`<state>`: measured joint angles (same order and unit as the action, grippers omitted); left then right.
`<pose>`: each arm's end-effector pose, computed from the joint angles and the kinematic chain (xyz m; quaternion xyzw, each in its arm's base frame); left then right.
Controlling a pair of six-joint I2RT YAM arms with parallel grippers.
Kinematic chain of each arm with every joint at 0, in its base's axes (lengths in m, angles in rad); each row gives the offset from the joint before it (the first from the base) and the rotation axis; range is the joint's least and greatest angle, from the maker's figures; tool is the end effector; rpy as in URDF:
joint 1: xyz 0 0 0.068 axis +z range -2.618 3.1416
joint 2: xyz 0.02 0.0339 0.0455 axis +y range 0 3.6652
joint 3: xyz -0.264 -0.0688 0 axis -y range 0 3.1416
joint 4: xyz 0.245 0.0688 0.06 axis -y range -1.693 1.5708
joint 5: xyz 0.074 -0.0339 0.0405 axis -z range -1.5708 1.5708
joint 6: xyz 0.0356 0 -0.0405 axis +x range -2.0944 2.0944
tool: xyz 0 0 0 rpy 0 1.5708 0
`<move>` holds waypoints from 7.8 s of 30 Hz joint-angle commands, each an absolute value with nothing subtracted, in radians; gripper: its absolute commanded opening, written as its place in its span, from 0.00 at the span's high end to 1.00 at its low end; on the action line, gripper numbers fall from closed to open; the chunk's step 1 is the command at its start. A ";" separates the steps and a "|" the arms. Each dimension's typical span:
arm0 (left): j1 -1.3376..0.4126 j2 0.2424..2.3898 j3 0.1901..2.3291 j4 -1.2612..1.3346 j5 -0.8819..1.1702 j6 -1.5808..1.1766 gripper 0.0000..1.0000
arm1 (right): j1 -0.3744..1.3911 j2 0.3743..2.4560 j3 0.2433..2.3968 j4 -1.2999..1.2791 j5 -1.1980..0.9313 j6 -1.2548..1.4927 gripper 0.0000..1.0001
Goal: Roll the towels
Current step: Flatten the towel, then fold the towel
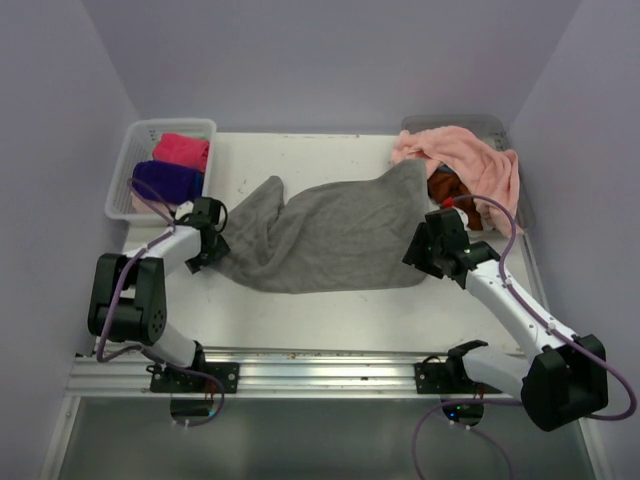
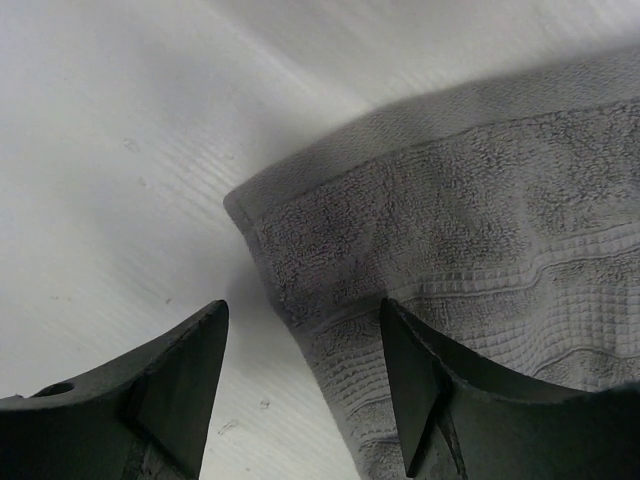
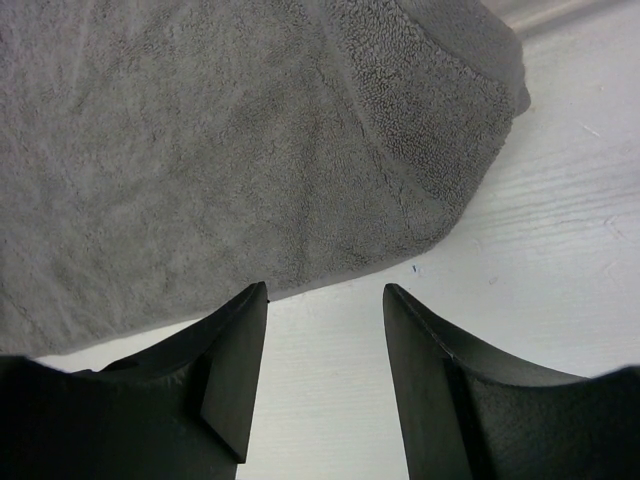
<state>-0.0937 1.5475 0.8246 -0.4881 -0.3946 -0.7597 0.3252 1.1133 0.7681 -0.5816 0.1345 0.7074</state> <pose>0.2750 -0.0121 0.1603 -0.3485 0.9003 0.1029 0.2395 0.2099 0.0657 0.2365 0.2006 0.9252 0.1004 0.3061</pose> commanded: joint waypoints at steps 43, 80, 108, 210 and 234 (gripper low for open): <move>0.077 1.077 0.857 -0.575 -0.624 -0.825 1.00 | 0.219 1.316 0.661 -0.399 0.078 0.765 0.40; 0.091 1.095 0.877 -0.522 -0.479 -0.784 1.00 | 0.428 1.222 0.554 -0.345 0.195 0.973 0.42; 0.091 1.034 1.334 -0.571 -0.255 -0.701 1.00 | 0.362 0.904 1.162 -0.641 0.489 0.629 1.00; 0.091 1.042 0.765 -0.999 -0.276 -0.913 1.00 | 0.259 0.758 0.646 -1.141 0.351 1.025 1.00; -0.156 1.259 0.885 -0.629 -0.161 -0.752 0.56 | 0.259 1.153 0.741 -0.744 0.193 0.782 0.52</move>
